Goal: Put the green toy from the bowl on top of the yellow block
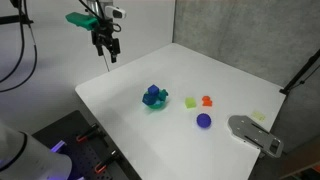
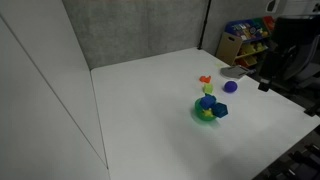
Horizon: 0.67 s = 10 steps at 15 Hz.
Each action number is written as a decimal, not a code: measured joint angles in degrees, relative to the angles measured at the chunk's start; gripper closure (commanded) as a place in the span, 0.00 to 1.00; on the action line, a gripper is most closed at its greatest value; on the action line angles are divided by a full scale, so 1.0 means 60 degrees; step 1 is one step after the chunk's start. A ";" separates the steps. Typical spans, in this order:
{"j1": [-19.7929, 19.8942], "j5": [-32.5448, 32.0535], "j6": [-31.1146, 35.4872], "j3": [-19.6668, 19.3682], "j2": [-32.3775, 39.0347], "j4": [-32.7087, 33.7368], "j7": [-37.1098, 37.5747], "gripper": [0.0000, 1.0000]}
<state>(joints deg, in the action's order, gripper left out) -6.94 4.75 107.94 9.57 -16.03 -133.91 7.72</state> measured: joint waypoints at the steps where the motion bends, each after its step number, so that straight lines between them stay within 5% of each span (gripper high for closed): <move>1: 0.0000 0.0000 0.0000 0.0001 -0.0002 0.0000 0.0000 0.00; 10: 0.0000 -0.0010 0.0137 0.0007 0.0110 0.0086 0.0004 0.00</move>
<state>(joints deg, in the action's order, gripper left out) -6.95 4.70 108.76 9.61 -15.37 -133.39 7.75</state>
